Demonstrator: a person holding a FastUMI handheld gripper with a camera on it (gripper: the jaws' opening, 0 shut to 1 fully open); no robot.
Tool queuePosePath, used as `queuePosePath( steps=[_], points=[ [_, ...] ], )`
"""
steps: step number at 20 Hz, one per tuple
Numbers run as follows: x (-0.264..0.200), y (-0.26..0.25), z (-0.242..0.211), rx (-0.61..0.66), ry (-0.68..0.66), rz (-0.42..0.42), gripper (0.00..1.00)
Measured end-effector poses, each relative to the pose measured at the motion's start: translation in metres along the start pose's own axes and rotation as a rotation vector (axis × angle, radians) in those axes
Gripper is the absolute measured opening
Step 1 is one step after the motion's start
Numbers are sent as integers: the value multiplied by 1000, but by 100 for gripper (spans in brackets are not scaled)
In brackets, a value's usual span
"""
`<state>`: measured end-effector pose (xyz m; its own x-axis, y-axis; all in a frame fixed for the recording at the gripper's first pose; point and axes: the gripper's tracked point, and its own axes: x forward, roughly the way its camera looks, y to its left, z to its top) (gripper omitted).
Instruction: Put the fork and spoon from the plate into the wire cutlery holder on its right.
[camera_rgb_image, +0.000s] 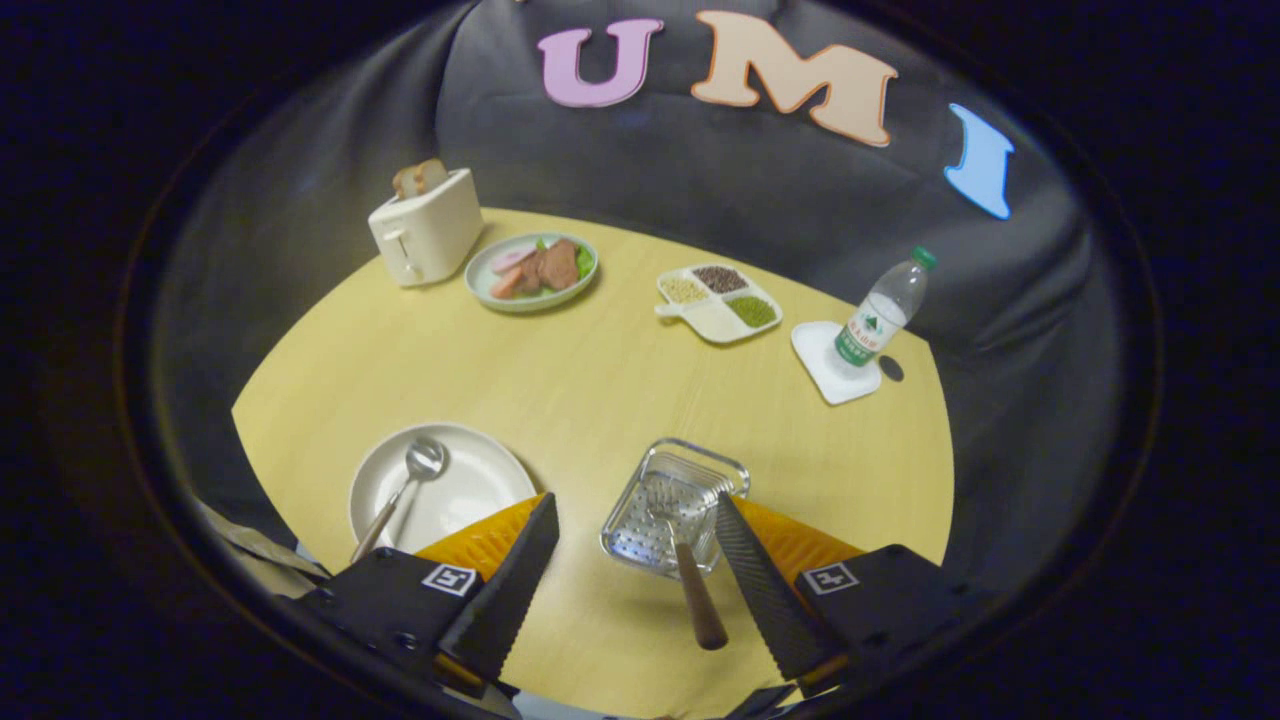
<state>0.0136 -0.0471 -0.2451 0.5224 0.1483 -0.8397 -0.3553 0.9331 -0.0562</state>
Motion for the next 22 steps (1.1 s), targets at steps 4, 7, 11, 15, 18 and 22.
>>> queuePosePath(
  steps=[4, 7, 11, 15, 18, 22],
  points=[
    [-3, 22, 11, 81, -142, 1, 100],
    [-10, 35, 20, 75, -234, -20, 100],
    [-19, 55, 27, 105, -311, -34, 100],
    [-21, 71, 24, 155, -334, -64, 100],
    [-21, 89, 23, 156, -342, -74, 100],
    [-15, 116, 14, 164, -329, -64, 100]
  ],
)
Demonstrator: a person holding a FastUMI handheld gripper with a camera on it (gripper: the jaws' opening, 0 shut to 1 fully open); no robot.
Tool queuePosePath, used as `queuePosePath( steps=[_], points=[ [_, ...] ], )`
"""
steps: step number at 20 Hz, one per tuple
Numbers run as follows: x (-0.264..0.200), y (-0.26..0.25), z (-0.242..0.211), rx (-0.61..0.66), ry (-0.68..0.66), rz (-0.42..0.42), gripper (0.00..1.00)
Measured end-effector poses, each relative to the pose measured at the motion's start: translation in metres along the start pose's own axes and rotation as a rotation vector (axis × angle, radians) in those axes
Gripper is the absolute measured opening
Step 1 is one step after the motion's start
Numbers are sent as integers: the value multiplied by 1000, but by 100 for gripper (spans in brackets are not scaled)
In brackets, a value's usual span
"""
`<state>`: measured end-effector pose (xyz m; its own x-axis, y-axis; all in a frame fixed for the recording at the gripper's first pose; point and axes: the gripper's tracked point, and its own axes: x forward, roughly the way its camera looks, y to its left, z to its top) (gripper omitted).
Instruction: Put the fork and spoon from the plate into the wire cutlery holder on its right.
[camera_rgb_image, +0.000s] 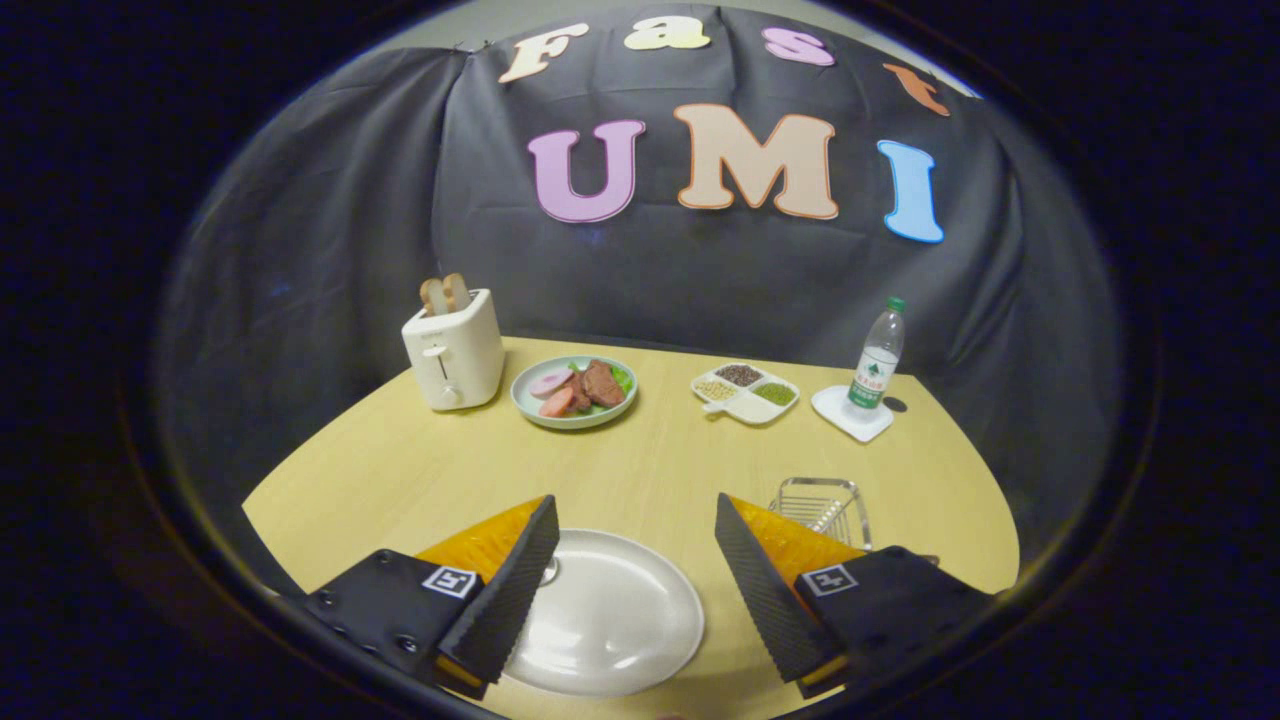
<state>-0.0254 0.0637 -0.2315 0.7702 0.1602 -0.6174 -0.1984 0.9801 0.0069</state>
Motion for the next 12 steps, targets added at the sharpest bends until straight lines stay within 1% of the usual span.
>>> queuePosePath(
  steps=[5, 12],
  points=[
    [6, 26, -31, 14, 67, 7, 100],
    [14, 50, -79, -48, 178, 34, 100]
  ],
)
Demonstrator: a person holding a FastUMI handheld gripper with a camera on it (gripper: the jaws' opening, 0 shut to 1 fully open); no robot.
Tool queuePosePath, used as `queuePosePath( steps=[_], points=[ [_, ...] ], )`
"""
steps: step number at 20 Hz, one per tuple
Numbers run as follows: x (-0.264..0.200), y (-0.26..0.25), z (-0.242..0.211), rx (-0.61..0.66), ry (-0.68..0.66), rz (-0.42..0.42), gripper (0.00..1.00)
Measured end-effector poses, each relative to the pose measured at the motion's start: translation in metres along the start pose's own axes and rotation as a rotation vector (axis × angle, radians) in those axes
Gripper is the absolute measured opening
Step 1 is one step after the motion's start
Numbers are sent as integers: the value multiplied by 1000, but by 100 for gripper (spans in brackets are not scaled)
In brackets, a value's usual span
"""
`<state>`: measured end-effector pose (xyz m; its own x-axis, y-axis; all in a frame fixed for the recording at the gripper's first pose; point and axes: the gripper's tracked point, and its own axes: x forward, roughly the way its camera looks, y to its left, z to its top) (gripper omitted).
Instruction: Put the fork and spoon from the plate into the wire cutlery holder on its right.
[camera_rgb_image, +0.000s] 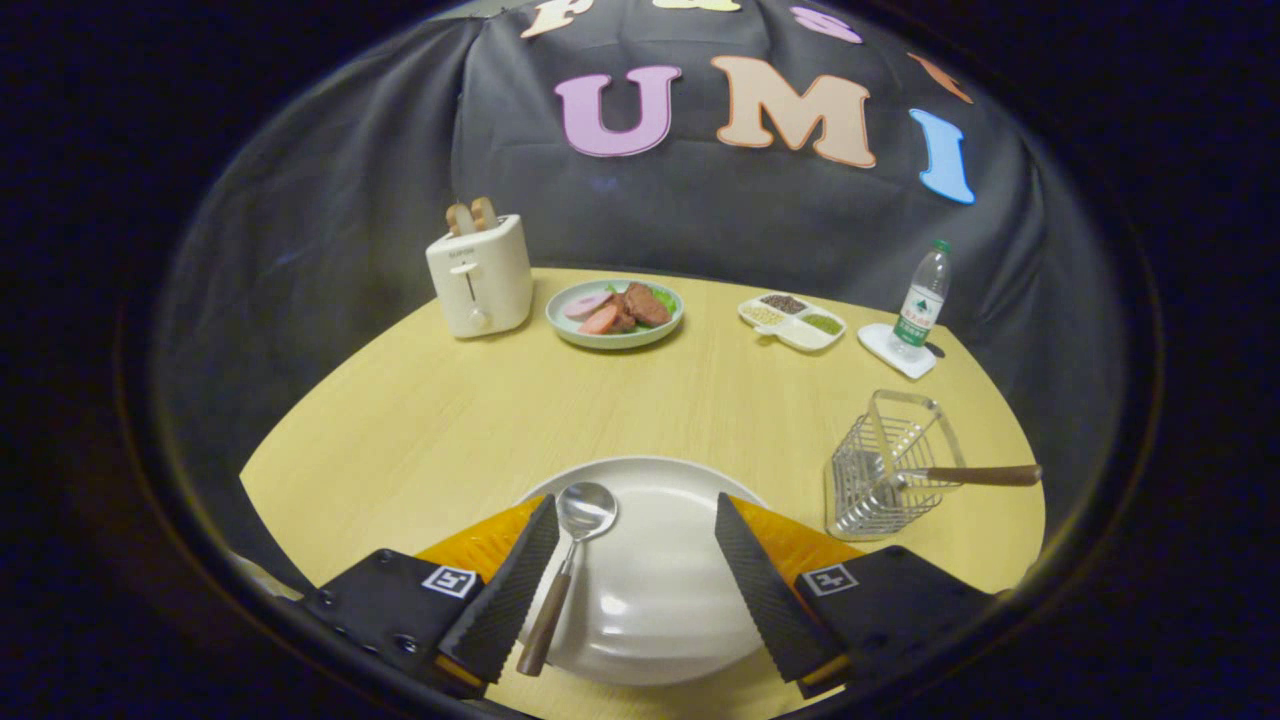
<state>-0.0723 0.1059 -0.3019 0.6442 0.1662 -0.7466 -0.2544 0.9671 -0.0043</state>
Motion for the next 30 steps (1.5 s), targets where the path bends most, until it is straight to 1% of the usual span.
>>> queuePosePath(
  steps=[8, 12, 15, 20, 22, 23, 26, 27, 29, 30],
  points=[
    [15, 26, -49, -48, 148, 29, 100],
    [15, 29, -60, -105, 192, 19, 79],
    [14, 31, -67, -120, 224, 23, 64],
    [15, 30, -70, -136, 240, 21, 37],
    [15, 32, -71, -142, 250, 30, 34],
    [15, 29, -69, -141, 247, 11, 28],
    [16, 25, -72, -122, 281, 21, 13],
    [16, 25, -73, -120, 282, 22, 11],
    [13, 29, -71, -142, 287, 63, 7],
    [10, 29, -70, -158, 290, 74, 6]
  ],
)
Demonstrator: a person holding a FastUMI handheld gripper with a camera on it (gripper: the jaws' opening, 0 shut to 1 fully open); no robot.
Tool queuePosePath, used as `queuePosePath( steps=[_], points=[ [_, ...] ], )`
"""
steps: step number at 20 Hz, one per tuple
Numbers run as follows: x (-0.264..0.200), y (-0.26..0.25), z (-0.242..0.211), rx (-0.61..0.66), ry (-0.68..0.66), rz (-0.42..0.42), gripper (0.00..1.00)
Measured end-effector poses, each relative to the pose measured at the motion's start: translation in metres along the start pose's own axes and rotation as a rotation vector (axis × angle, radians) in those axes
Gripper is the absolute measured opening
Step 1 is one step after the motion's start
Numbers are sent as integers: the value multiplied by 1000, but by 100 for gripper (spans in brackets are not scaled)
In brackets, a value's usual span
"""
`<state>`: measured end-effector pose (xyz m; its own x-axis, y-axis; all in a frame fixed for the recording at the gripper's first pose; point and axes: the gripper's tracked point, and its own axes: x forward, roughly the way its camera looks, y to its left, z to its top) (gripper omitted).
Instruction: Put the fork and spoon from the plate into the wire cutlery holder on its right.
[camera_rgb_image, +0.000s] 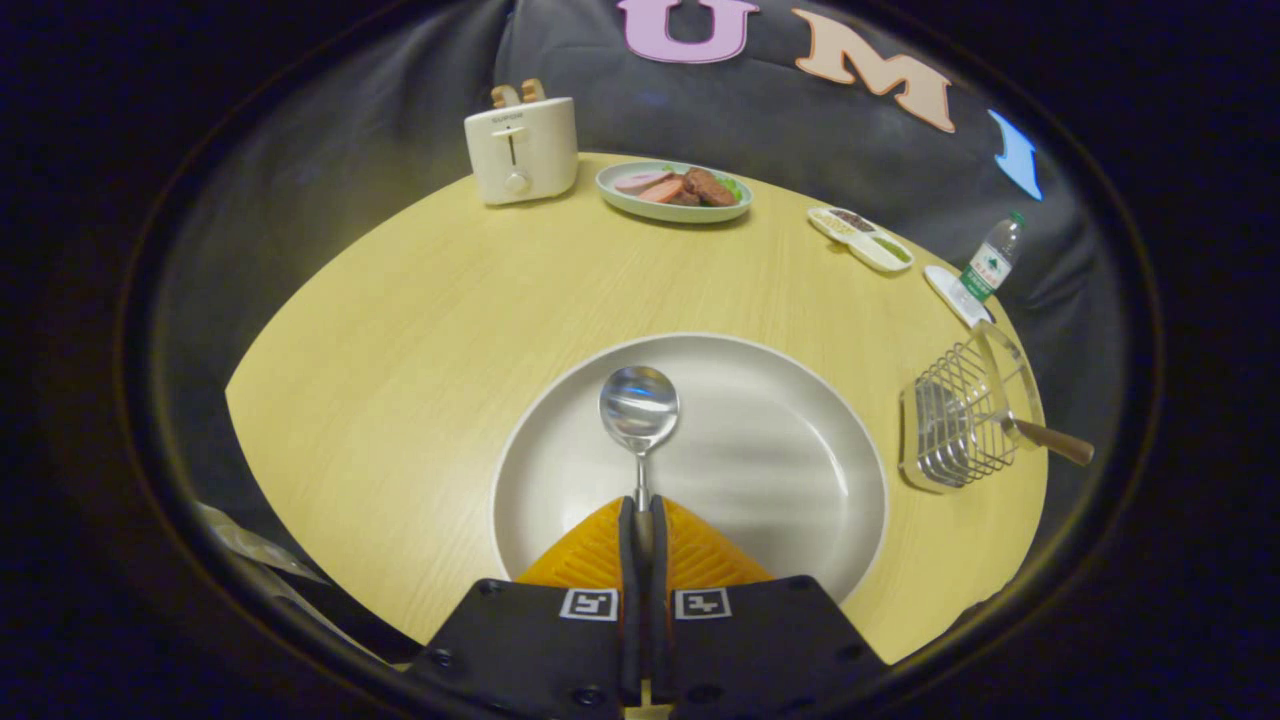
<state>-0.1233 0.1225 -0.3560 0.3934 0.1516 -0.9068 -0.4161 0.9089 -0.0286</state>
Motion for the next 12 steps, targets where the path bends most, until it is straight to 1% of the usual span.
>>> queuePosePath(
  steps=[5, 12],
  points=[
    [-13, -10, 11, -36, 15, 20, 7],
    [-38, -49, 33, -51, 5, 27, 7]
  ],
)
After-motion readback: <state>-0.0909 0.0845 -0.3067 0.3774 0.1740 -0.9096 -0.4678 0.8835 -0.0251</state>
